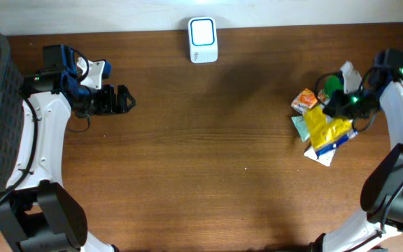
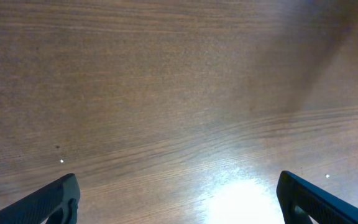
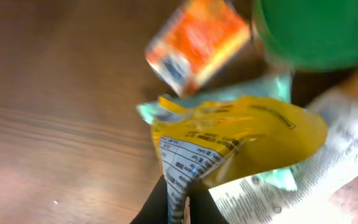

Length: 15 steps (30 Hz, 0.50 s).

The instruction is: Scan the item barcode

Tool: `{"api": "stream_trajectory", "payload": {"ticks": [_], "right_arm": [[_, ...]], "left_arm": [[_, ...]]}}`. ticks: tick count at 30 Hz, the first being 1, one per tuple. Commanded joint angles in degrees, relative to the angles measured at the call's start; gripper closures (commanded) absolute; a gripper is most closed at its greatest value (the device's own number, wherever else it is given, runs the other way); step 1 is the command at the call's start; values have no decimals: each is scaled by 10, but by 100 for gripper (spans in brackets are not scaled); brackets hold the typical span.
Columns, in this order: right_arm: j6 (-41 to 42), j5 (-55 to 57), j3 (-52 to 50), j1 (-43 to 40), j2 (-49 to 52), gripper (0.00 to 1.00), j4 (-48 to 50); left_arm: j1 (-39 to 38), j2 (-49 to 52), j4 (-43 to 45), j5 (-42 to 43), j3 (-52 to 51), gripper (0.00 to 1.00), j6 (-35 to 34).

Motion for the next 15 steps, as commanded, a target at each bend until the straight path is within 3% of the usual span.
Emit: {"api": "stream_trajectory", "payload": {"ticks": [1, 2, 4, 6, 10, 12, 15], "right_arm": [[31, -2, -23, -19, -10, 85, 5], [45, 2, -23, -23, -10, 68, 6], [55, 0, -23, -27, -11, 53, 12], [63, 0, -19, -28, -13, 45, 11], [83, 0, 2, -27, -40, 44, 2], [85, 0, 25, -25, -66, 35, -13], [97, -5, 61, -18, -113, 34, -39]], "left_arm": [[0, 5, 0, 2, 0, 1, 3], [0, 5, 0, 2, 0, 1, 3], [0, 5, 0, 2, 0, 1, 3], [0, 5, 0, 2, 0, 1, 3], [0, 5, 0, 2, 0, 1, 3], [0, 5, 0, 2, 0, 1, 3], [0, 5, 0, 2, 0, 1, 3]]}}
